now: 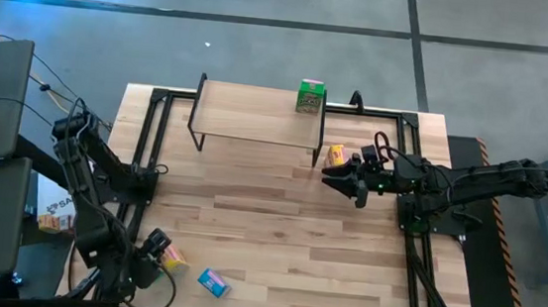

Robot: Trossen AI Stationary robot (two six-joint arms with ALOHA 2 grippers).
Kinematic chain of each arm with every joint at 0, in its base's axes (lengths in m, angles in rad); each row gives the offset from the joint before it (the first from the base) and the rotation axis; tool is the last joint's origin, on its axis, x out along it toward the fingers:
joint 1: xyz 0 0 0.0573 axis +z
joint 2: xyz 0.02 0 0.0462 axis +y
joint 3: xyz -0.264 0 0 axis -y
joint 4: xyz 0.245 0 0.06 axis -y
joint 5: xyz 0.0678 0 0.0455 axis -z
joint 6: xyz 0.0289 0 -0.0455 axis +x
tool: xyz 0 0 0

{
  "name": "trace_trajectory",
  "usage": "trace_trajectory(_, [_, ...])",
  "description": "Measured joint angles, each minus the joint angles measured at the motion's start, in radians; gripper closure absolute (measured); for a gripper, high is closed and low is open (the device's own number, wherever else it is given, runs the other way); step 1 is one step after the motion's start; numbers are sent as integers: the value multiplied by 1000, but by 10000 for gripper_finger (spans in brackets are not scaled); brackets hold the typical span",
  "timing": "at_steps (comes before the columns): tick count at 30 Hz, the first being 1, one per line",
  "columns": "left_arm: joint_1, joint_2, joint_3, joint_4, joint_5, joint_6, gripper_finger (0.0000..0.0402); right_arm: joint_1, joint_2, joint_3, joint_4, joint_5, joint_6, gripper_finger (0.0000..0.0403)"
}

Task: Stack cereal on shelf
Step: Put the green cereal box on the shelf aligned with the other green cereal box

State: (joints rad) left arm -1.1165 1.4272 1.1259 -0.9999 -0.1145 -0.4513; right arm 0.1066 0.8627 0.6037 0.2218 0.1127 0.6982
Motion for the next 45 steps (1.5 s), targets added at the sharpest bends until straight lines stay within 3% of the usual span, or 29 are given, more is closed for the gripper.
trace_trajectory(14, [-24, 24, 0, -31, -86, 66, 135, 0, 0, 0, 0, 0, 0, 206])
trace_trajectory(45, [-49, 18, -1, -42, -106, 34, 135, 0, 0, 0, 0, 25, 0, 206])
